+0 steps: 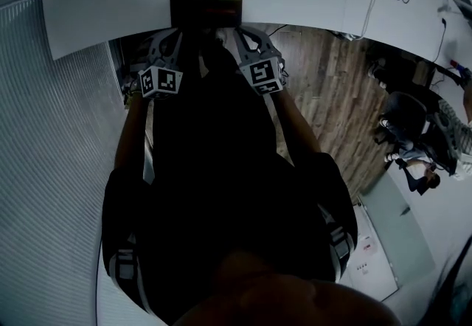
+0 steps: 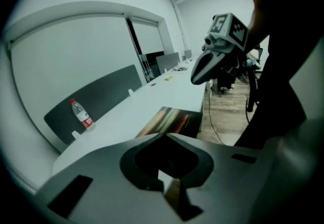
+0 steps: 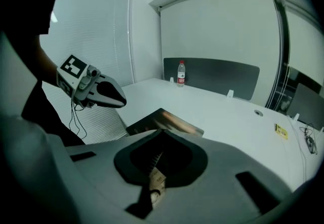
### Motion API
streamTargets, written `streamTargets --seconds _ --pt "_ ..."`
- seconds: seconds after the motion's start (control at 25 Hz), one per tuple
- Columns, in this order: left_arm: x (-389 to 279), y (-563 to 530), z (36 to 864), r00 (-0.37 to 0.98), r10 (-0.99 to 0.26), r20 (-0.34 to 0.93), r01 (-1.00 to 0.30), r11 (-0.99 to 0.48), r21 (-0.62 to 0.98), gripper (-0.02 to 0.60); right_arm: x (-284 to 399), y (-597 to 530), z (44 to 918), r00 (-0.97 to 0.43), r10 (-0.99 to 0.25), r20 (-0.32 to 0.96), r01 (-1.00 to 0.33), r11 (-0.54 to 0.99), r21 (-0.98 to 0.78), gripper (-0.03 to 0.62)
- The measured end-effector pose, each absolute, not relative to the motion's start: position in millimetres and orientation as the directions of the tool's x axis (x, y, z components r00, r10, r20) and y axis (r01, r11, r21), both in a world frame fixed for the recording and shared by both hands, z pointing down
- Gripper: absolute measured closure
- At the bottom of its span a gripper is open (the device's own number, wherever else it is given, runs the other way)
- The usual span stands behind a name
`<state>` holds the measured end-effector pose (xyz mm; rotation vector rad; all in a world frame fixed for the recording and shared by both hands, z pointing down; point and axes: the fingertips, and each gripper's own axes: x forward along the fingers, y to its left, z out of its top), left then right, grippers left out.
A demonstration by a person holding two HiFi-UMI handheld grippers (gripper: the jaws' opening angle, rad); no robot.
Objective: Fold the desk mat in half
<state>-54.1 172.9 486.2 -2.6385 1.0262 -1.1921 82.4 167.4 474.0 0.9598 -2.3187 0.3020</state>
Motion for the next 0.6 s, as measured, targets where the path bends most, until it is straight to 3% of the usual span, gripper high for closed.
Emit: streamTargets --seconds 0.2,0.52,0.6 --pt "-57.7 182.9 543.4 0.479 -0.397 0.783 -0.402 -0.892 -0.206 0.574 75.7 152.8 495.4 -0.555 -0.466 0.689 -0.672 0.74 -0.042 0.592" --pt "-61.4 178.1 574.5 0.52 -0.315 0.794 -0.357 -0.925 -0.133 0.571 67.5 155.5 547.3 -0.532 -0.352 0.77 -0.614 0.787 -0.064 0.584" --pt "-61.9 181.8 582.2 0.515 -0.298 0.804 -0.354 -0.928 -0.117 0.505 65.8 161.2 557.5 -0.515 -0.333 0.79 -0.591 0.806 -0.045 0.557"
